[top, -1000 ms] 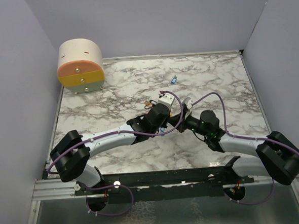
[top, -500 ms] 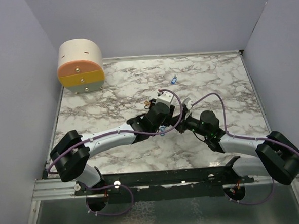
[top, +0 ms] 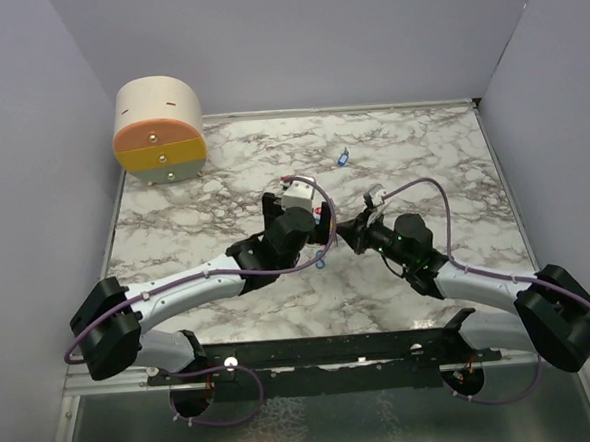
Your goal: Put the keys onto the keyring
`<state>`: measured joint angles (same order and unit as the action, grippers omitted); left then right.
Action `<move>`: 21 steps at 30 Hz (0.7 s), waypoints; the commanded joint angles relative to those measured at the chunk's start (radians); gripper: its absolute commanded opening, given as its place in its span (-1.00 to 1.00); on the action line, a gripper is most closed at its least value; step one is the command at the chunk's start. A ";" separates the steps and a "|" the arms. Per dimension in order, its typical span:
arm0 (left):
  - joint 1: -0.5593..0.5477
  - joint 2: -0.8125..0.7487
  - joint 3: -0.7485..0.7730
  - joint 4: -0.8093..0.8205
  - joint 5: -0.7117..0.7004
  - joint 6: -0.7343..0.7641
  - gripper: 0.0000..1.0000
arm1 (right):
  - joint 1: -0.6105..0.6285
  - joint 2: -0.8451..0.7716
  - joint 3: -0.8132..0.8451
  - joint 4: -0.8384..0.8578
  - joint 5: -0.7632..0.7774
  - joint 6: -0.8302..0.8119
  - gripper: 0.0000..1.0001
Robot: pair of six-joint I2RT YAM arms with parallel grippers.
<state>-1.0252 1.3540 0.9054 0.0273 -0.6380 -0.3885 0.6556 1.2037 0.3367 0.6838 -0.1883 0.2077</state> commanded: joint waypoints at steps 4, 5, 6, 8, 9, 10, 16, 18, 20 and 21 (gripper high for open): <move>-0.003 -0.163 -0.150 0.117 -0.087 0.010 0.98 | 0.005 0.047 0.195 -0.228 0.426 0.116 -0.99; -0.002 -0.180 -0.167 0.137 -0.079 0.012 0.98 | 0.002 0.069 0.228 -0.261 0.471 0.125 -0.99; -0.001 -0.194 -0.178 0.146 -0.076 0.012 0.97 | -0.006 0.095 0.265 -0.301 0.503 0.137 -0.99; 0.001 -0.208 -0.184 0.138 -0.071 0.008 0.94 | -0.030 0.149 0.330 -0.355 0.537 0.157 -0.99; 0.002 -0.211 -0.184 0.133 -0.068 0.008 0.93 | -0.047 0.176 0.356 -0.370 0.535 0.160 -0.99; 0.003 -0.210 -0.183 0.123 -0.066 0.009 0.92 | -0.065 0.202 0.376 -0.378 0.530 0.163 -0.99; 0.006 -0.179 -0.168 0.105 -0.056 0.013 0.91 | -0.172 0.333 0.461 -0.397 0.478 0.170 -0.99; 0.007 -0.168 -0.161 0.103 -0.051 0.015 0.91 | -0.208 0.361 0.470 -0.384 0.452 0.172 -0.99; 0.007 -0.158 -0.157 0.106 -0.045 0.014 0.91 | -0.237 0.385 0.479 -0.377 0.438 0.175 -0.99; 0.007 -0.154 -0.156 0.107 -0.046 0.014 0.91 | -0.248 0.396 0.482 -0.374 0.434 0.177 -0.99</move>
<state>-1.0222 1.1809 0.7242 0.1196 -0.6880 -0.3840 0.4496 1.5646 0.7837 0.3119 0.2668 0.3653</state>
